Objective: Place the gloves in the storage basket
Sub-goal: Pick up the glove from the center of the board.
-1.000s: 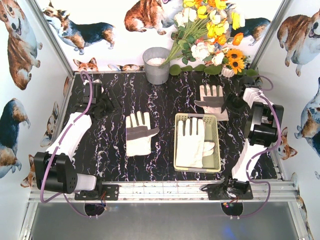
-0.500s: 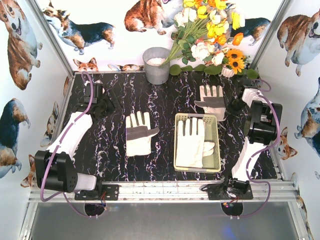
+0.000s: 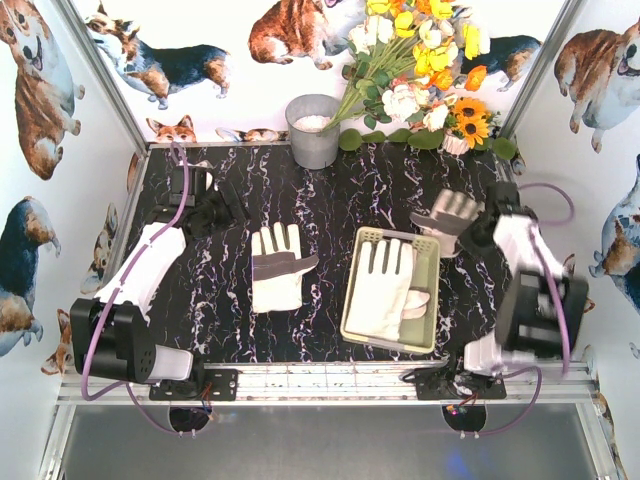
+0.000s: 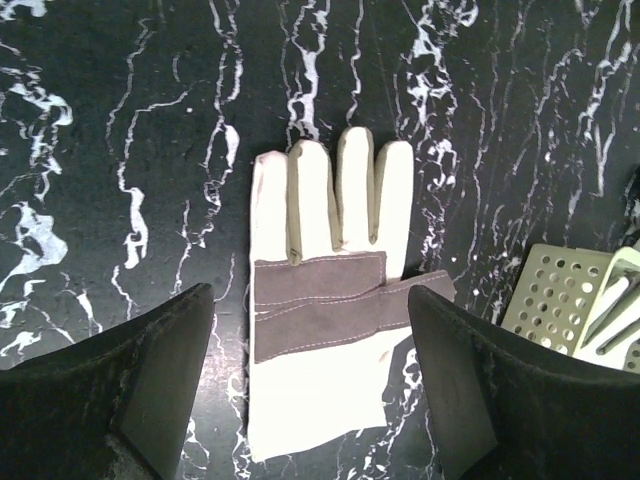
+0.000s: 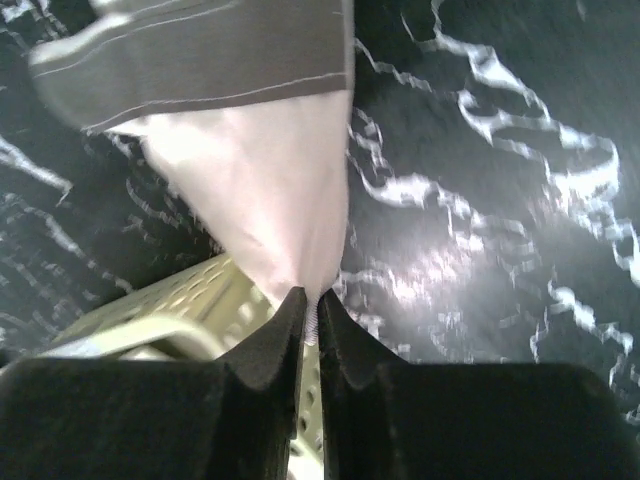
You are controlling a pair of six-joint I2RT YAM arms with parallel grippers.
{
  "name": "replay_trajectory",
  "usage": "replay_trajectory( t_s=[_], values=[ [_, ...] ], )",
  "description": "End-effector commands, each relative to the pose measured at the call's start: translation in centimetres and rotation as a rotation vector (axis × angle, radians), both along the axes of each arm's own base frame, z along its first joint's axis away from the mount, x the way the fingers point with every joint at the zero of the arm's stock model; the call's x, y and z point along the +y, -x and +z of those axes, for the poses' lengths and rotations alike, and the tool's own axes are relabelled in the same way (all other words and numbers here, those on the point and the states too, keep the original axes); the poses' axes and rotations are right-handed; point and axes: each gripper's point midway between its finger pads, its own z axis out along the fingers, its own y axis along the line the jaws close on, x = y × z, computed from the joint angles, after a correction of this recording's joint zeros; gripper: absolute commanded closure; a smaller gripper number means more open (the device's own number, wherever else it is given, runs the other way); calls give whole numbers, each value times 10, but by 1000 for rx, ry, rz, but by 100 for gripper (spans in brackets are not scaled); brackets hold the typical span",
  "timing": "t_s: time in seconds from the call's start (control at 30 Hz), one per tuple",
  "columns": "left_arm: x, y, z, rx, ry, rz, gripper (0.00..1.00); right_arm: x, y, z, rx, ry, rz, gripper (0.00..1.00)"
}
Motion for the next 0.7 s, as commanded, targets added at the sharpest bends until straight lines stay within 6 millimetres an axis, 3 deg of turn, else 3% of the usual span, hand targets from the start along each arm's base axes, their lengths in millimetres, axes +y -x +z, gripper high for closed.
replay_trajectory(
  t_s=[0.0, 0.2, 0.33, 0.67],
  values=[
    [-19, -13, 22, -75, 69, -72, 27, 1, 21, 41, -190, 6, -180, 100],
    [-42, -15, 45, -85, 207, -74, 27, 22, 52, 101, -500, -79, -259, 100],
    [-64, -13, 69, -101, 321, -101, 27, 38, 63, 126, -596, -185, -294, 100],
    [-97, -3, 97, -151, 413, -206, 26, 48, 54, 208, -701, -168, -148, 100]
  ],
)
